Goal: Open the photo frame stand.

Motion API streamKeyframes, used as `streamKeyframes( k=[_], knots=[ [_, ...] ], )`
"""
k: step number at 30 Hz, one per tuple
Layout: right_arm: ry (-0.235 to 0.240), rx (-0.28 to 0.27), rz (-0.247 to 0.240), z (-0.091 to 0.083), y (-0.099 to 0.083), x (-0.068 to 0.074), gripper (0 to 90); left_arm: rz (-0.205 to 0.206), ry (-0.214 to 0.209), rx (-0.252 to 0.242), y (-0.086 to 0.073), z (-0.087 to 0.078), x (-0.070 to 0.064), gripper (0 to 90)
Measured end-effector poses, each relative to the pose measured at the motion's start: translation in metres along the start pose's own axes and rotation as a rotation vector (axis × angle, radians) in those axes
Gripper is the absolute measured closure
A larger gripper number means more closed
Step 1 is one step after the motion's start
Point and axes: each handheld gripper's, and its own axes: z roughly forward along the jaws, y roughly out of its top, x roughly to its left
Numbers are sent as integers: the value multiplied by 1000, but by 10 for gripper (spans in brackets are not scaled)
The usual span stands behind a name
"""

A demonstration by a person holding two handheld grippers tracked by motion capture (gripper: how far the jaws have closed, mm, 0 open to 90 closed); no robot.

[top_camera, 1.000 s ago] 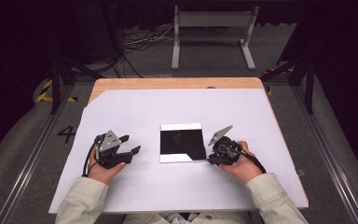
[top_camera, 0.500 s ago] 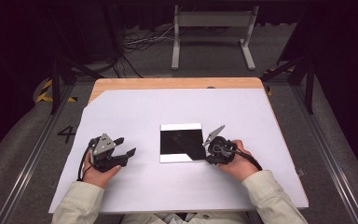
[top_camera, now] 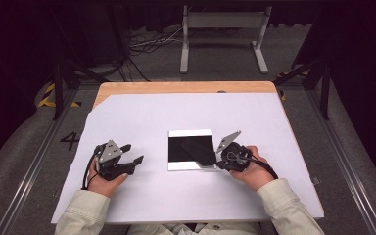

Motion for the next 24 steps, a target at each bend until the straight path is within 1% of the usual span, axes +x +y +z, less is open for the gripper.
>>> streamKeyframes(
  k=[6,7,8,12,14,15,17,19,22,24],
  knots=[
    [-2,-88,2,-12,1,-1,900,-1,0,0,0,0,0,360],
    [-2,-88,2,-12,1,-1,900,-2,-1,1,0,0,0,360],
    [-11,-119,-1,-15,1,-1,900,1,1,-1,0,1,0,359],
    [-17,-166,-1,-20,1,-1,900,-5,0,1,0,1,0,359],
    [-15,-196,5,-22,1,-1,900,-3,1,0,0,1,0,359],
    [-15,-196,5,-22,1,-1,900,-1,1,1,0,1,0,359],
    [-10,-222,13,-23,1,-2,900,-2,1,2,0,1,-1,359],
    [0,-254,26,-24,0,-3,900,4,1,5,0,1,0,359],
    [2,-300,33,-24,0,-4,900,5,1,5,0,2,0,359],
    [6,-335,48,-25,-1,-4,900,2,-2,6,0,2,-1,359]
  ],
)
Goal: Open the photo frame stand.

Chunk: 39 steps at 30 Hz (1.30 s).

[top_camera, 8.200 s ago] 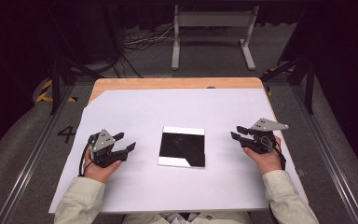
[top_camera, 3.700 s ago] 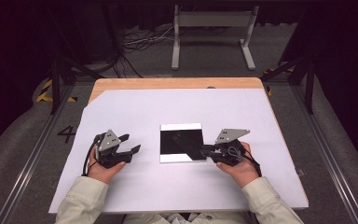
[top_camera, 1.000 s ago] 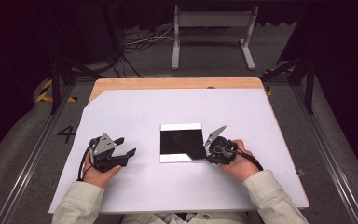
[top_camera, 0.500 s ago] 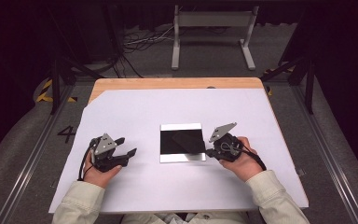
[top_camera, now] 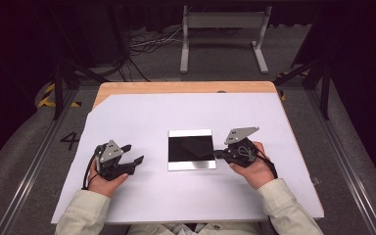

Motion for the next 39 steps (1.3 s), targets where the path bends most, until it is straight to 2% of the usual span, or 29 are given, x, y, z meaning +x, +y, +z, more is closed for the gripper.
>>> streamKeyframes(
  k=[5,11,25,30,38,39],
  knots=[
    [20,-96,41,1,-4,-3,900,0,1,4,0,0,-1,359],
    [11,-153,60,5,-7,-2,900,-1,0,4,0,0,-1,358],
    [3,-172,66,6,-8,-2,900,0,-1,4,0,1,-1,358],
    [8,-144,65,6,-8,-3,900,1,-2,1,1,2,0,357],
    [-45,-106,40,-4,-7,-2,868,3,-10,-5,4,5,0,356],
    [-58,-100,36,-9,-8,-2,861,7,-12,-4,5,5,0,356]
  ],
)
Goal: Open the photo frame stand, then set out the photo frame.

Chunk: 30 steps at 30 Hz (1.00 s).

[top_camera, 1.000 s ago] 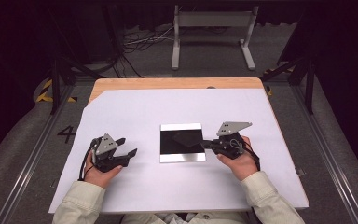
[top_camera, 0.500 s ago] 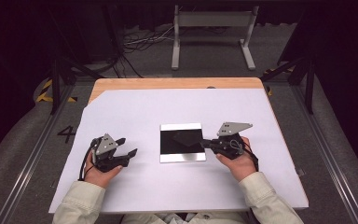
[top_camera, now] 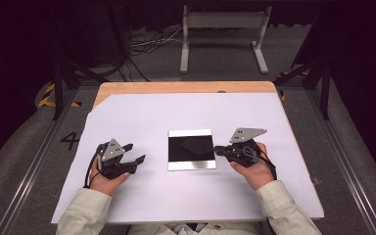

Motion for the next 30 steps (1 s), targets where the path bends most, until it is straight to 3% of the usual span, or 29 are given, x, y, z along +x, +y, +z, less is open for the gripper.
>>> streamKeyframes(
  k=[6,11,22,30],
  knots=[
    [-6,6,0,-6,1,0,755,8,-8,4,3,4,-1,356],
    [11,-19,23,-12,5,0,667,5,-12,5,4,6,-2,356],
    [60,-34,152,-15,19,-10,482,9,-7,6,4,5,-1,356],
    [87,6,214,-8,27,-22,451,7,-8,7,4,6,-2,355]
  ],
)
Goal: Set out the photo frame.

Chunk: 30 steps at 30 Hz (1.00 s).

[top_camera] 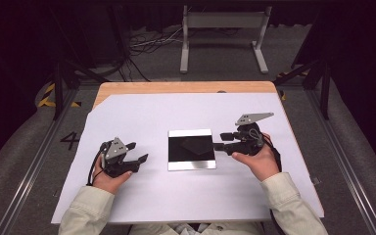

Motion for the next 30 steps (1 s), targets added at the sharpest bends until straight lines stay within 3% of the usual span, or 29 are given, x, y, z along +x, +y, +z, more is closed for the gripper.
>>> streamKeyframes(
  k=[16,30],
  knots=[
    [9,71,100,9,19,-20,419,2,-9,8,0,2,0,352],
    [-6,118,116,17,28,-28,418,-2,-8,16,-1,2,0,347]
  ],
)
